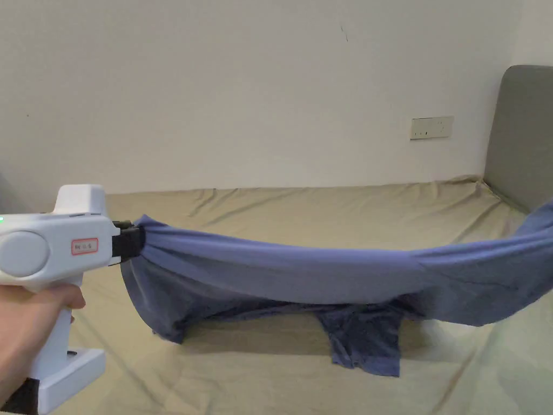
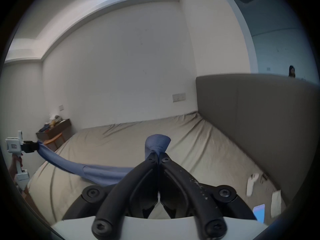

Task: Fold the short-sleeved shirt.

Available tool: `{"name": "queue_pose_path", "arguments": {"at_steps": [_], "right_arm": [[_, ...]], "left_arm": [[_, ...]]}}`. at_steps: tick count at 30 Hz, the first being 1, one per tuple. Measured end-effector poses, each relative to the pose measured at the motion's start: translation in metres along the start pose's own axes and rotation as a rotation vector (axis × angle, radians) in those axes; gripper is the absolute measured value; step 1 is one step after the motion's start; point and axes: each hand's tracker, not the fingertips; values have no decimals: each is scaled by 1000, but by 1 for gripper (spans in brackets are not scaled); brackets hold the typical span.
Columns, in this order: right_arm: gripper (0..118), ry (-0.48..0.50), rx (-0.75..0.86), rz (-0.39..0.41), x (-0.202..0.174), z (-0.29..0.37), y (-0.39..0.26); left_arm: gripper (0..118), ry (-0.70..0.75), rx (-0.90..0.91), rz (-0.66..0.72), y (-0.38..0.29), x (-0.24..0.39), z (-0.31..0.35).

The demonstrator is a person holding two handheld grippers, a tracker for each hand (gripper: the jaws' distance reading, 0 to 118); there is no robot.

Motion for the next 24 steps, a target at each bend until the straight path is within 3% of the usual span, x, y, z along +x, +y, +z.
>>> {"name": "queue_pose_path", "arguments": {"at_steps": [2, 8, 12, 15, 18, 21, 23, 24], "right_arm": [[1, 20, -60, -21, 7, 29, -30], [1, 50, -176, 31, 9, 106, -110], [1, 88, -307, -54, 15, 130, -162], [1, 64, -396, -15, 18, 140, -202], [1, 60, -515, -24, 25, 138, -240], [1, 26, -604, 65, 27, 129, -273], [1, 51, -665, -45, 32, 123, -289], [1, 35, -663, -32, 31, 122, -295]], "left_arm": [[3, -25, -7, 25, -34, -3, 34], [3, -33, -74, 33, -128, -11, 99], [3, -73, -222, 90, -191, -21, 120], [3, -48, -336, 58, -235, -20, 125], [3, -84, -418, 153, -272, -29, 123], [3, -72, -485, 152, -298, -31, 115], [3, -80, -544, 165, -313, -30, 112], [3, -82, -562, 168, -319, -32, 109]]}}
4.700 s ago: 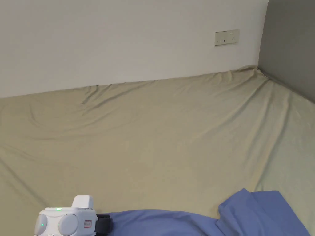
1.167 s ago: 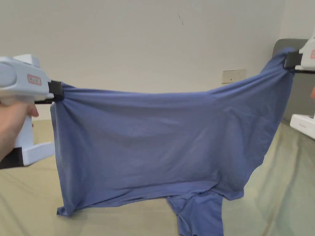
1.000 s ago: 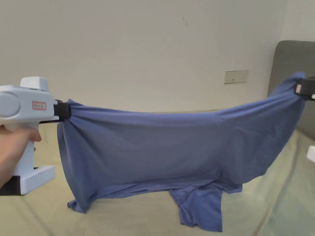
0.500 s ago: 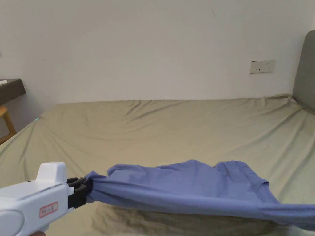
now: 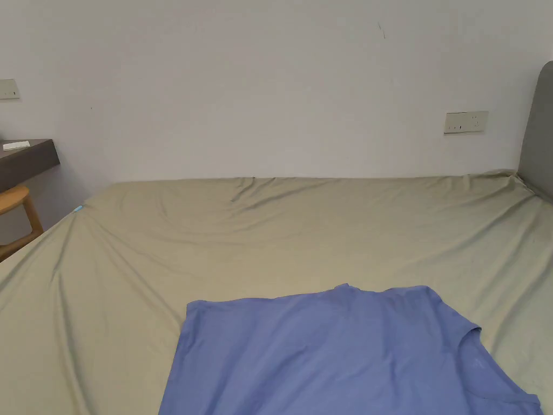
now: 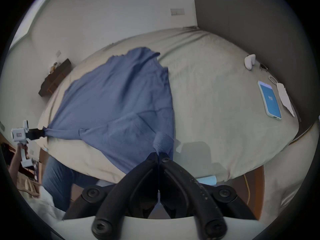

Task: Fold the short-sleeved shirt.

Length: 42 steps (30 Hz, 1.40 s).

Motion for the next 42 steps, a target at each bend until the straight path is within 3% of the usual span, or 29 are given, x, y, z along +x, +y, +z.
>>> {"name": "queue_pose_path", "arguments": {"at_steps": [2, 6, 8, 9, 11, 12, 13, 14, 16, 19, 20, 21, 22, 23, 24, 25, 27, 30, 34, 35, 37, 38, 39, 40, 41, 42], "right_arm": [[1, -72, -40, 118, -6, -8, -4], [1, -27, -58, 29, -4, -9, -4], [2, -48, -57, 65, -5, -8, -3], [15, -58, -59, 88, -7, -7, -1], [34, -9, -42, 64, -6, 3, 7], [60, 3, -1, 24, -5, 12, 10], [99, 32, 72, -12, -5, 25, 14], [118, 54, 183, -35, -6, 46, 18], [110, 114, 381, -91, -10, 79, 28], [118, 200, 501, -171, -18, 116, 37], [111, 242, 534, -208, -26, 119, 31], [86, 278, 564, -242, -29, 123, 28], [57, 296, 583, -272, -32, 124, 25], [17, 290, 581, -305, -36, 124, 24], [1, 262, 551, -320, -28, 115, 18], [0, 247, 554, -346, -29, 112, 14], [0, 278, 550, -320, -32, 110, 9], [0, 229, 521, -270, -36, 111, 5], [0, 219, 504, -241, -43, 112, 5], [0, 222, 500, -245, -43, 112, 5], [0, 221, 496, -254, -44, 111, 5], [0, 215, 493, -255, -44, 110, 5], [0, 213, 487, -256, -44, 109, 4], [0, 212, 484, -255, -45, 109, 4], [0, 213, 479, -254, -45, 108, 3], [0, 206, 474, -253, -46, 108, 1]], "left_arm": [[3, 7, -19, 5, -5, -6, -8], [3, 3, -30, 32, -7, -13, -15], [5, 10, -30, 21, -8, -7, -14], [23, 11, -37, 16, -6, -5, -15], [43, 10, -26, 5, -5, -3, -5], [71, 52, 8, 0, -4, -1, 4], [108, 78, 80, -7, -3, 0, 18], [118, 93, 151, -7, -4, 0, 38], [112, 65, 337, 20, -3, -2, 84], [118, 61, 505, 100, -13, -3, 132], [118, 39, 514, 148, -20, -9, 145], [96, -14, 462, 190, -24, -15, 150], [51, -47, 412, 219, -29, -21, 153], [0, -6, 434, 202, -36, -21, 150], [0, 67, 411, 176, -44, -21, 145], [0, 127, 428, 165, -53, -20, 145], [0, 52, 310, 208, -63, -21, 127], [0, -9, 275, 228, -74, -16, 110], [0, -7, 185, 84, -63, -1, 87], [8, -32, 169, 69, -58, 2, 81], [101, -86, 138, 62, -51, 6, 63], [118, -69, 109, 46, -48, 10, 52], [108, -27, 74, 23, -47, 11, 42], [108, 21, 52, -54, -47, 9, 36], [107, -20, 74, -51, -43, 9, 25], [108, 41, 39, -60, -42, 8, 17]]}}
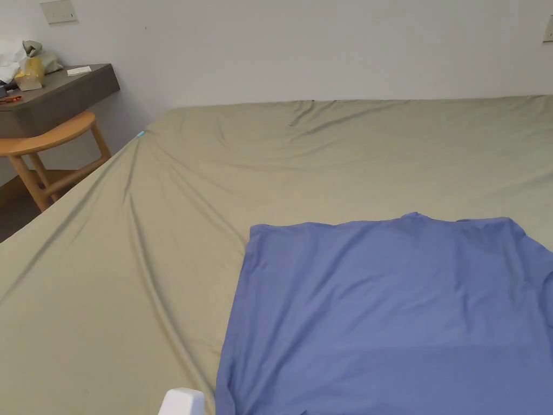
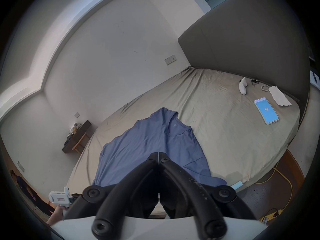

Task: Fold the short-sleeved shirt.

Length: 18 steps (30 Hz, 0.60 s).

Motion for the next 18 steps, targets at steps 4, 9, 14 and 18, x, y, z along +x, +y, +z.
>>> {"name": "queue_pose_path", "arguments": {"at_steps": [4, 9, 14, 18], "right_arm": [[0, -19, -11, -8, 4, 1, -5], [0, -30, -17, -47, 9, 1, -9], [0, -55, -43, -10, 10, -7, -13], [0, -106, -83, 28, 21, -29, -17]], "left_arm": [[102, 8, -63, -13, 1, 10, -18], [11, 10, -81, 60, 3, 5, -16], [8, -7, -21, 93, 11, 9, 1], [8, -4, 27, 93, 15, 10, 9]]}}
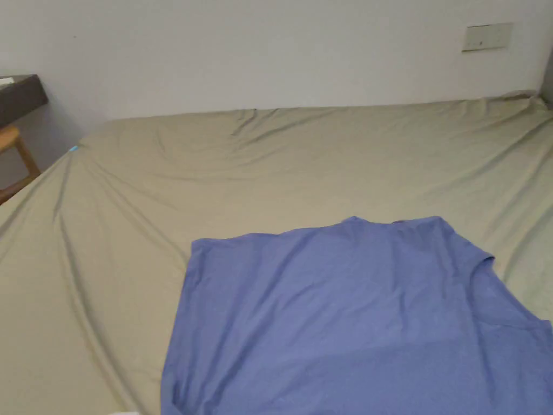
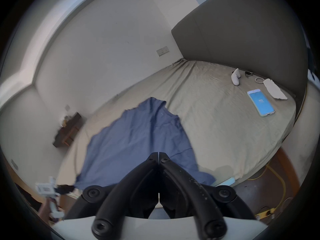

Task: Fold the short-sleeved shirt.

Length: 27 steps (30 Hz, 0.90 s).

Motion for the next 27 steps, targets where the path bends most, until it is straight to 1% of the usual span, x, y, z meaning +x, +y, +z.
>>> {"name": "queue_pose_path", "arguments": {"at_steps": [2, 3, 4, 5, 6, 7, 8, 9, 10, 11, 12, 13, 14, 15, 16, 17, 18, 19, 20, 22, 25, 27], "right_arm": [[0, -80, -31, 62, 4, -16, 0], [16, -83, -53, 84, 9, -26, -1], [55, -103, -73, 90, 17, -34, -1], [106, -109, -71, 69, 21, -40, -1], [115, -92, -82, 75, 27, -48, -4], [110, -78, -116, 73, 37, -61, -9], [111, -95, -119, 75, 53, -61, -13], [111, -97, -142, 61, 59, -71, -15], [111, -148, -219, 57, 64, -80, -18], [111, -176, -262, 66, 67, -87, -22], [110, -183, -297, 87, 69, -97, -34], [97, -175, -338, 88, 73, -102, -41], [77, -164, -372, 66, 76, -106, -46], [53, -155, -384, 37, 75, -104, -50], [31, -173, -333, 66, 66, -94, -49], [16, -143, -314, 86, 67, -90, -47], [9, -86, -321, 25, 68, -89, -44], [8, -103, -294, -14, 66, -87, -42], [8, -109, -289, 12, 65, -80, -42], [8, -146, -220, 79, 55, -72, -35], [8, -127, -135, 125, 34, -61, -11], [8, -127, -74, 163, 20, -71, 16]], "left_arm": [[8, -41, 46, 53, 1, 2, 6], [8, -51, 57, 66, 2, 1, 9], [8, -55, 67, 64, 3, 1, 11], [8, -59, 66, 63, 4, 0, 11], [8, -51, 64, 59, 6, -2, 10], [8, -51, 69, 71, 7, -2, 10], [8, -61, 68, 83, 8, -3, 10], [8, -64, 69, 85, 8, -4, 10], [8, -60, 74, 79, 8, -2, 11], [8, -54, 71, 71, 8, 0, 12], [8, -49, 64, 65, 8, 1, 11], [8, -44, 60, 60, 8, 2, 10], [8, -44, 59, 60, 8, 2, 10], [8, -46, 50, 59, 7, 3, 9], [8, -39, 49, 59, 6, 4, 9], [8, -39, 48, 59, 5, 3, 9], [8, -38, 47, 62, 5, 3, 8], [8, -37, 45, 70, 4, 4, 8], [8, -36, 46, 76, 3, 4, 8], [8, -47, 52, 102, 3, 8, 11], [8, -38, 86, 106, 20, 15, 20], [8, -37, 85, 111, 50, 14, 12]]}}
